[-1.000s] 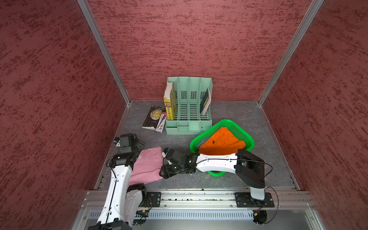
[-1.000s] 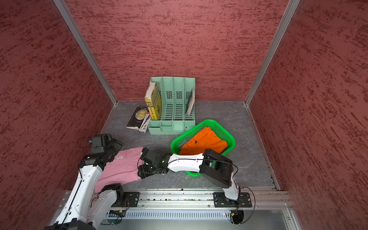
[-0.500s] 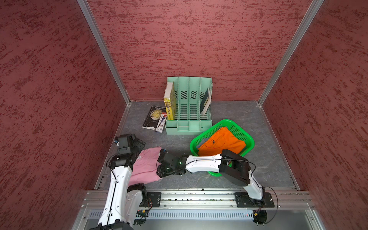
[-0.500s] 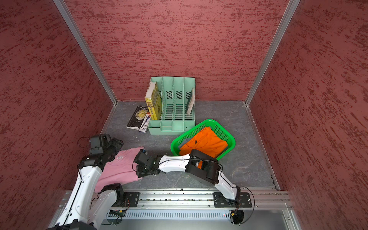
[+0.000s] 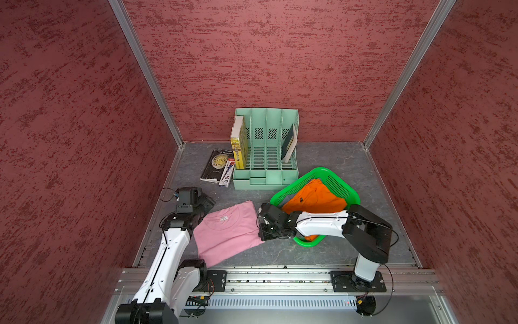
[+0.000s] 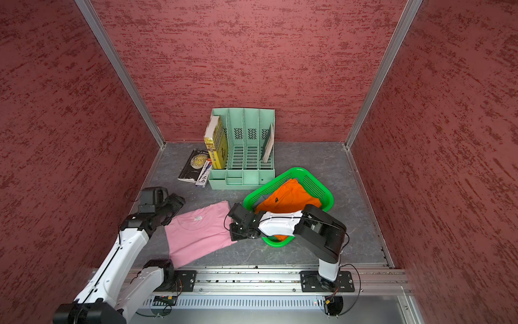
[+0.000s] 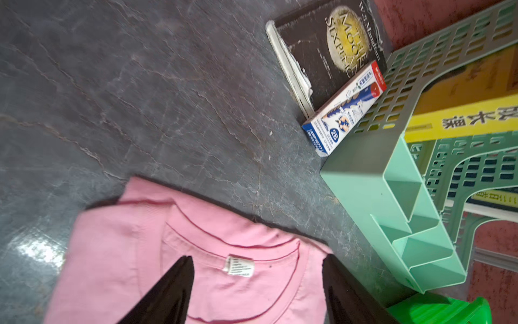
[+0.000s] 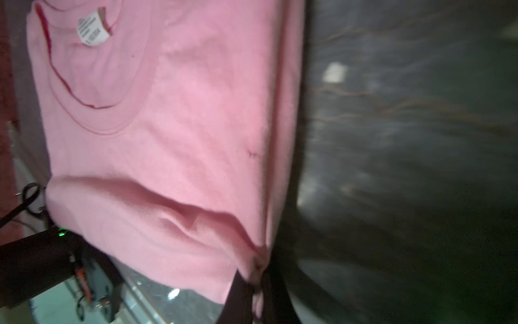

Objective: Put the folded t-shirts into the basket
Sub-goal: Move the bin to the center of the board.

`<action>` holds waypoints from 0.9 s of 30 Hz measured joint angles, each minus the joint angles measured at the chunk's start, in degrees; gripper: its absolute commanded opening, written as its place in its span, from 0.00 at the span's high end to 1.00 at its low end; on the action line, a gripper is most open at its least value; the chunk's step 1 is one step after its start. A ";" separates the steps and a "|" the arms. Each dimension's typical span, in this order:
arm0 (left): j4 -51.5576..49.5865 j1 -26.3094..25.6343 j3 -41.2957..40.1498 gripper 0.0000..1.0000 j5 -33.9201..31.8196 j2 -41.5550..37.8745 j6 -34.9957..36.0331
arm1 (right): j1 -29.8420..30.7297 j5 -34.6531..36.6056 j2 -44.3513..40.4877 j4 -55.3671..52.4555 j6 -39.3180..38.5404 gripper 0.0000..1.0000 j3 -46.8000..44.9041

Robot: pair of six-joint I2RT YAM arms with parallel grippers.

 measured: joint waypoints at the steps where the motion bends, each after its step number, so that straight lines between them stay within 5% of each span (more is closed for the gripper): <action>1: -0.02 -1.79 0.00 0.24 -1.16 0.13 -0.52 | -0.83 0.63 -1.09 -2.36 -0.94 0.88 -0.37; 4: -0.87 -5.75 0.00 0.24 -5.44 1.64 -3.48 | -2.82 2.80 -3.91 -10.80 -4.42 0.72 -0.57; 12: -5.95 -6.08 0.31 0.20 -10.40 10.99 -8.07 | -3.48 8.31 -5.07 -24.90 -8.85 0.46 7.96; 21: -0.22 -3.98 -5.18 0.17 -4.46 10.01 -4.85 | -5.55 11.74 0.02 -24.52 -16.48 0.39 23.67; 27: 2.45 -8.31 -8.63 0.16 -3.19 6.82 -2.54 | -11.04 7.43 6.86 -23.91 -21.64 0.37 26.29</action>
